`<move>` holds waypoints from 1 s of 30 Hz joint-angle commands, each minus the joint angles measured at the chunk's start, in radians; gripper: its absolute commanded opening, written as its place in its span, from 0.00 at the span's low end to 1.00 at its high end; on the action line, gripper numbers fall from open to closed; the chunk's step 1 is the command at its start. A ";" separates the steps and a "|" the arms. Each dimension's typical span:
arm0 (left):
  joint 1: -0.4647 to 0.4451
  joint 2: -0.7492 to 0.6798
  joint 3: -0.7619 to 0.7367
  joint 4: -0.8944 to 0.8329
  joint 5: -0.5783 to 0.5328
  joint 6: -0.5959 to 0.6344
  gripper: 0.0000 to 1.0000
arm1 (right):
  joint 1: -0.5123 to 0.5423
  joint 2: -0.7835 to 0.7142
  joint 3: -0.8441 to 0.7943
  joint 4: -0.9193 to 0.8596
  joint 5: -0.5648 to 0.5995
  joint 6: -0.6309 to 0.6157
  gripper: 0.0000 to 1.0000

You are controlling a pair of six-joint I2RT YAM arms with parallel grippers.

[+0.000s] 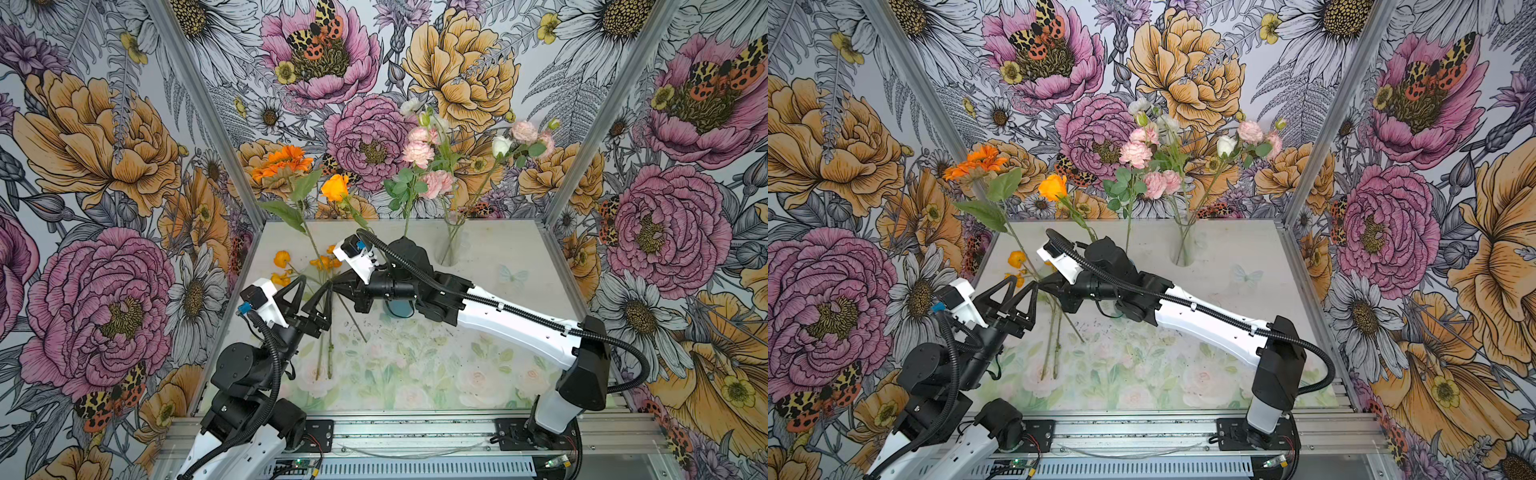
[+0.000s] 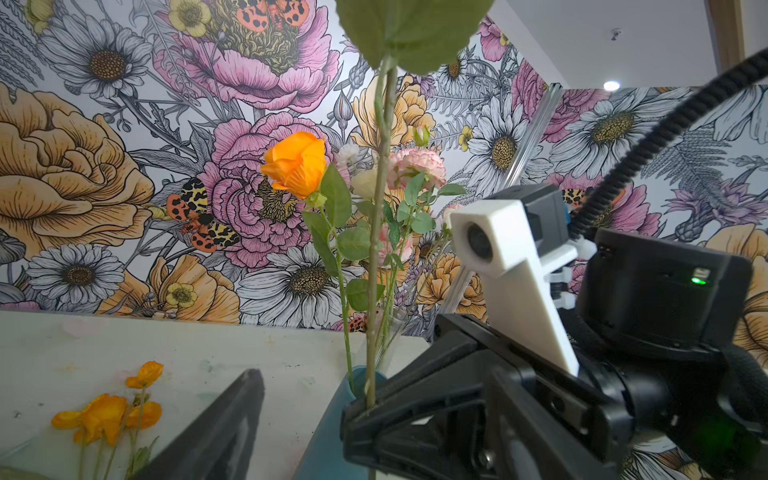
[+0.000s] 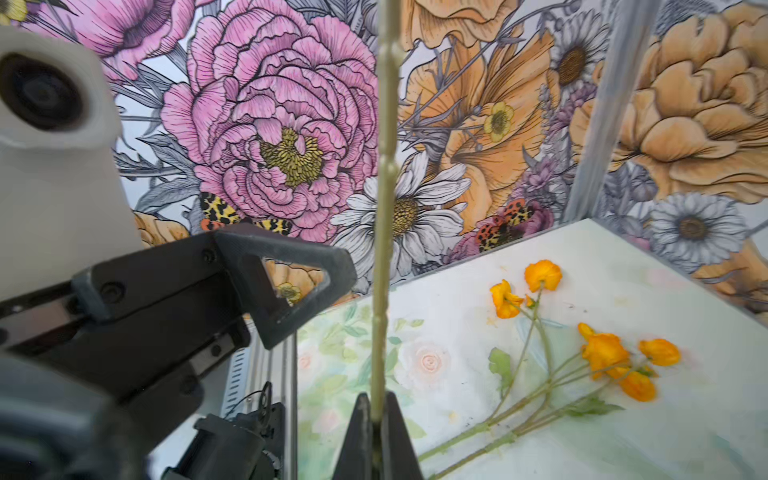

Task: Arrange the flowers into the vase
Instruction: 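Close the right gripper on the gerbera stem while the left gripper opens and withdraws, then lower the gerbera stem into the teal vase and open the right gripper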

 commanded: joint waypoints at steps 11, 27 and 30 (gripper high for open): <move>0.000 0.157 0.037 -0.063 0.359 0.062 0.99 | -0.093 -0.231 -0.171 0.279 0.410 -0.189 0.00; -0.003 0.244 0.027 -0.085 0.418 0.056 0.99 | -0.192 -0.103 -0.303 0.739 0.622 -0.157 0.00; -0.004 0.253 0.032 -0.098 0.408 0.063 0.99 | -0.193 -0.087 -0.309 0.728 0.628 -0.114 0.00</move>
